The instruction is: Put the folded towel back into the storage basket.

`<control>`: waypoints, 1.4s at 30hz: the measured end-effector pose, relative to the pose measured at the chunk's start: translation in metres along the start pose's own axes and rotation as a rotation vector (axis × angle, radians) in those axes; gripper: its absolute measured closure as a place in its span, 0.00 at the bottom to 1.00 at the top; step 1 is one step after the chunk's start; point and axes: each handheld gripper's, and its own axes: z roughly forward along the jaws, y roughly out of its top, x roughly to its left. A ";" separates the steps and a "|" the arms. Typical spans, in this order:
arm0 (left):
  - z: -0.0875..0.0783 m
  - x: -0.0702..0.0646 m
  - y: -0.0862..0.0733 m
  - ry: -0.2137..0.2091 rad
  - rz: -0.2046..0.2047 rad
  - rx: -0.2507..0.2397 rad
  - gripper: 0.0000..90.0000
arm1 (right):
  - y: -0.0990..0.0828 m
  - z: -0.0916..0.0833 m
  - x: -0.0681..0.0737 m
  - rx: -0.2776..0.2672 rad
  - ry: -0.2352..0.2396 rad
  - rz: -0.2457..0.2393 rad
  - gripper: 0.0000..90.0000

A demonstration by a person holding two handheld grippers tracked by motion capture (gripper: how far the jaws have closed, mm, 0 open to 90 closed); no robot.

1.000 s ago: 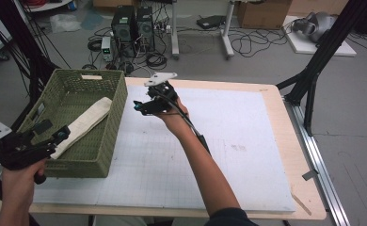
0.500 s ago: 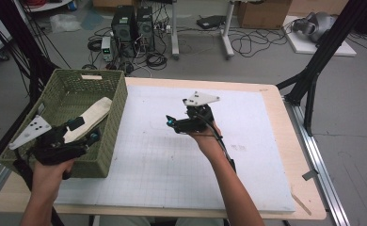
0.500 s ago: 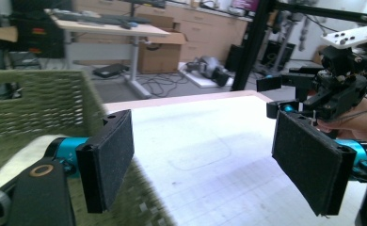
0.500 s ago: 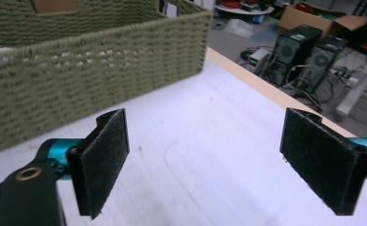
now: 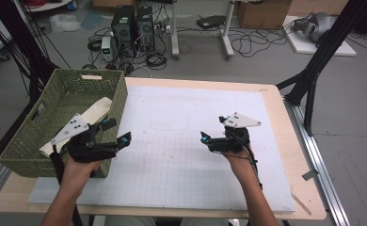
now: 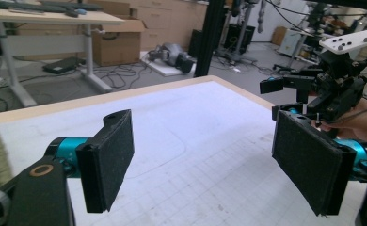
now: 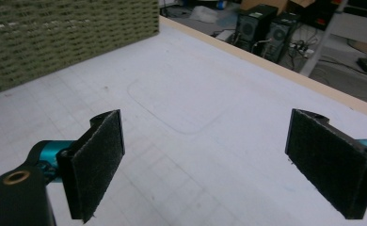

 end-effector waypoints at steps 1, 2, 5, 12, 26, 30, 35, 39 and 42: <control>0.003 -0.002 -0.001 -0.007 0.003 0.003 0.24 | -0.003 -0.004 -0.002 -0.001 -0.007 0.007 0.13; 0.006 -0.003 -0.002 -0.012 0.007 0.004 0.24 | -0.007 -0.008 -0.003 -0.002 -0.015 0.013 0.13; 0.018 -0.008 -0.005 -0.027 0.027 0.004 0.24 | -0.018 -0.018 -0.009 0.004 -0.044 0.030 0.13; 0.041 -0.019 -0.016 -0.066 0.065 0.040 0.25 | -0.040 -0.037 -0.017 0.019 -0.094 0.055 0.13; 0.066 -0.020 -0.045 -0.023 0.102 0.086 0.27 | -0.064 -0.055 -0.030 0.032 -0.172 0.101 0.13; 0.067 -0.016 -0.053 -0.009 0.095 0.095 0.27 | -0.065 -0.056 -0.031 0.037 -0.188 0.099 0.13; 0.066 -0.016 -0.059 -0.010 0.090 0.108 0.27 | -0.064 -0.058 -0.027 0.035 -0.201 0.100 0.13; 0.065 -0.018 -0.060 -0.016 0.096 0.106 0.27 | -0.063 -0.058 -0.025 0.028 -0.203 0.092 0.13; 0.064 -0.018 -0.059 -0.013 0.097 0.105 0.27 | -0.063 -0.056 -0.024 0.026 -0.200 0.090 0.13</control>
